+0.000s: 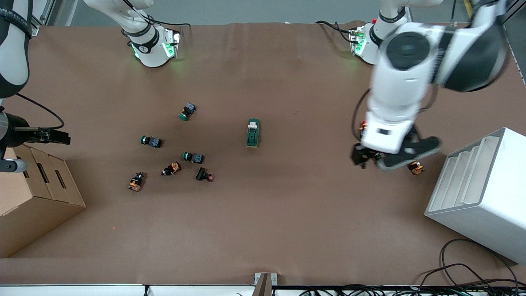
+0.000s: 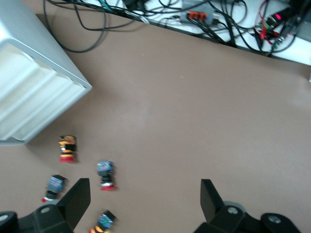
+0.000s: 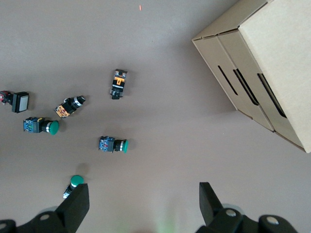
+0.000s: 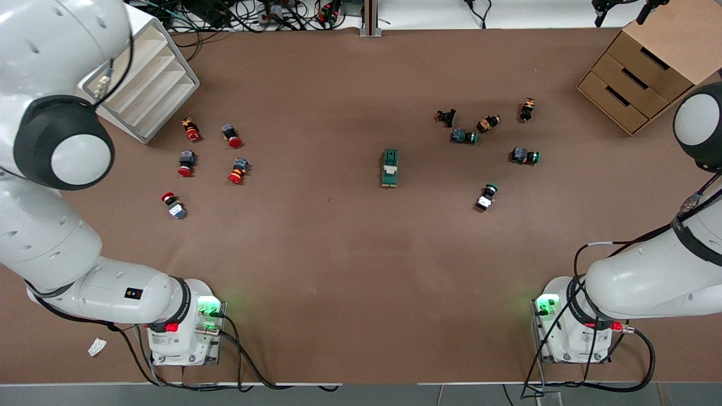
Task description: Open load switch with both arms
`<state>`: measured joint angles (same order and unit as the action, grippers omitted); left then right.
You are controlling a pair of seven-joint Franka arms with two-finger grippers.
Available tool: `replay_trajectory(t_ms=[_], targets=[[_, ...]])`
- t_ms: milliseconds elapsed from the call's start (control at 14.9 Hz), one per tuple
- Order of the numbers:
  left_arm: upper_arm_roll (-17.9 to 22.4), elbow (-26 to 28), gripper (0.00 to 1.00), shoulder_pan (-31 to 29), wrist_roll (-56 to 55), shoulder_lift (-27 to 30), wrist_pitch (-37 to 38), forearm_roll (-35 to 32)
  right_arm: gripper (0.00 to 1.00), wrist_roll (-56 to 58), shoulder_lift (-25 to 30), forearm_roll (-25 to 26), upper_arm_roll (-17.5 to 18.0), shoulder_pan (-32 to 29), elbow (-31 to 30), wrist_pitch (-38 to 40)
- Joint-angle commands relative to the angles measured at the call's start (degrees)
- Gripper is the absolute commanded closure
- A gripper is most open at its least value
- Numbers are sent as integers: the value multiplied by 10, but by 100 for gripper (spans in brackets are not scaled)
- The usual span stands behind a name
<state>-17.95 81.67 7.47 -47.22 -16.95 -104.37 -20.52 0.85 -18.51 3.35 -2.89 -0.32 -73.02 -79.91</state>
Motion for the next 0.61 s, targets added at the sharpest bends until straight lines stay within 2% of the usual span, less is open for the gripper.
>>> replay_trajectory(t_ms=[0,269,538], targets=[[-18,14,0,-65,96,30,5,41,0,1,4,-24,10,-20,13,24],[-17,13,0,-111,203,58,41,75,0,3,27,-37,12,-21,9,56],[32,23,0,-110,325,98,88,143,0,4,54,-34,14,-17,-5,61]])
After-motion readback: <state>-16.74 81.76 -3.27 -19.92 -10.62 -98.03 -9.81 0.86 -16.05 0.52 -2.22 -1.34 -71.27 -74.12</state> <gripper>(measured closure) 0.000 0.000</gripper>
